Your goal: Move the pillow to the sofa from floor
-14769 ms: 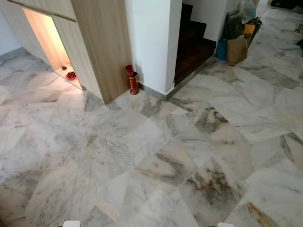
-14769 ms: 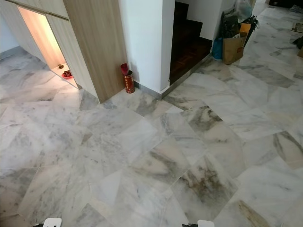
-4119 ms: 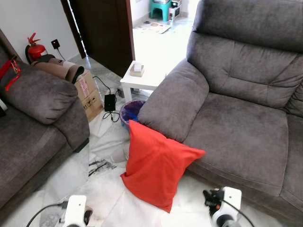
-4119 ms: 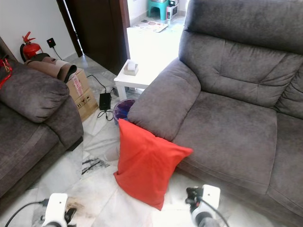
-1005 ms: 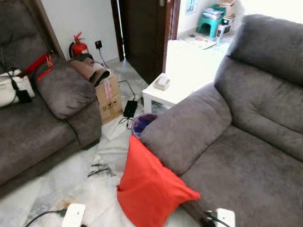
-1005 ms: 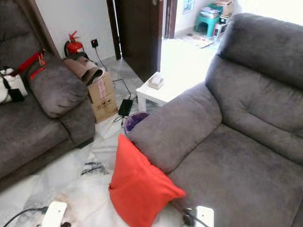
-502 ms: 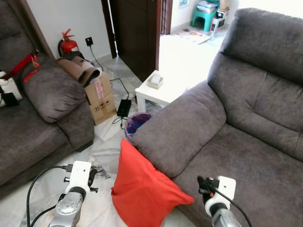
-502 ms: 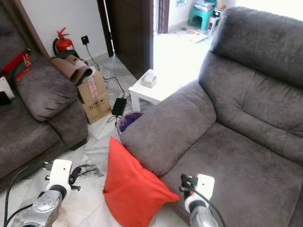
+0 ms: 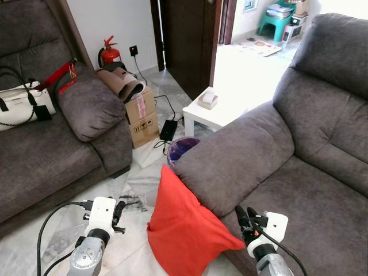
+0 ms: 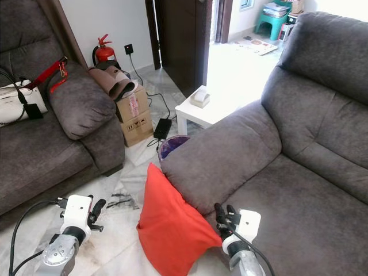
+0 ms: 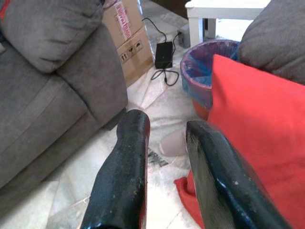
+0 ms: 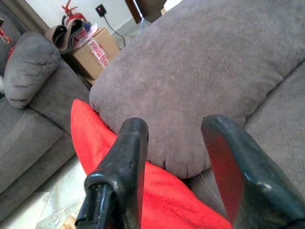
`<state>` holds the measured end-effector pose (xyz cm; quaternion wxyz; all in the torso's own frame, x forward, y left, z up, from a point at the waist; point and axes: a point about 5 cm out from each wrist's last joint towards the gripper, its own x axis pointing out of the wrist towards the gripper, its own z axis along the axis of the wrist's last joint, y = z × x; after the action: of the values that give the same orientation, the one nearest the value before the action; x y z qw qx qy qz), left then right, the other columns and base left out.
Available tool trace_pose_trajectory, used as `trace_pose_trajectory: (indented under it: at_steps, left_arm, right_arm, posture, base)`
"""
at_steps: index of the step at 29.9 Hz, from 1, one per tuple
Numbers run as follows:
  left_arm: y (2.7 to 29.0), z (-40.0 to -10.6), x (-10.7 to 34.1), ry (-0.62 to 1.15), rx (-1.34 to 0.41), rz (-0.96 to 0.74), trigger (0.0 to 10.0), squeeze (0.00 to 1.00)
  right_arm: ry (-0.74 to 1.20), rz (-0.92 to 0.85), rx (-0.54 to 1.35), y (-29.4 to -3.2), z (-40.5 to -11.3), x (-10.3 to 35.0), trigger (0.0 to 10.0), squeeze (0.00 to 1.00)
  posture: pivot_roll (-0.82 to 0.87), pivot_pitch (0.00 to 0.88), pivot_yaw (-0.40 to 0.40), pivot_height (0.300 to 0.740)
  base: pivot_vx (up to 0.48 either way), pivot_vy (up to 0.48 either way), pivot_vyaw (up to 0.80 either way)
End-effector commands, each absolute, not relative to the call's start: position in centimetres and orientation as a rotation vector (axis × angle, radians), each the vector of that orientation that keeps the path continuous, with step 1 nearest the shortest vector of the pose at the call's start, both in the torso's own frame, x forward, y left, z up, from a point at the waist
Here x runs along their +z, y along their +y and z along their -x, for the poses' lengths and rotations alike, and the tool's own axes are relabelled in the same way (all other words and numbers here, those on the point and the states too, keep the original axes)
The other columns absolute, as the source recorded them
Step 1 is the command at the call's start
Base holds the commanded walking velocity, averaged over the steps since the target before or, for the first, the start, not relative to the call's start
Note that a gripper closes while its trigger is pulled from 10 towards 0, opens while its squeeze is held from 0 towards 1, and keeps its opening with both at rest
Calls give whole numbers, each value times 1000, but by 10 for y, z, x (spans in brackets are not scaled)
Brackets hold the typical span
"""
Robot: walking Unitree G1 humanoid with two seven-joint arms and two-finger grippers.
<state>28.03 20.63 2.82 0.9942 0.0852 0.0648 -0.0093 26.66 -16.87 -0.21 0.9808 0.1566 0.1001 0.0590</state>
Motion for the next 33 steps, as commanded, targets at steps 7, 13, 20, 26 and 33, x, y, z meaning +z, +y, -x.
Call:
trace_pose_trajectory:
  at_steps: [7, 13, 20, 26, 33]
  left_arm:
    - [210, -280, 32, 125, -38, -196, 10000, 0]
    - [213, -274, 29, 142, -24, -206, 10000, 0]
    - [211, -279, 36, 120, -19, -190, 10000, 0]
    - [210, -280, 37, 121, -21, -181, 10000, 0]
    - [212, -278, 34, 136, -5, -172, 10000, 0]
  right_arm:
    - [183, -331, 129, -163, -267, 1, 10000, 992]
    - [175, -335, 127, -162, -272, 5, 10000, 0]
    - [214, -341, 154, -158, -273, 2, 10000, 0]
    - [230, -344, 151, -158, -271, 0, 10000, 0]
    - [243, -344, 164, -157, -271, -2, 10000, 0]
  posture:
    - [-29, 120, 76, 740]
    - [-26, 144, 74, 740]
    - [-23, 159, 71, 706]
    - [-20, 164, 69, 706]
    - [-19, 167, 67, 686]
  base:
    - [0, 0, 0]
    - [0, 0, 0]
    - [0, 0, 0]
    - [0, 0, 0]
    - [0, 0, 0]
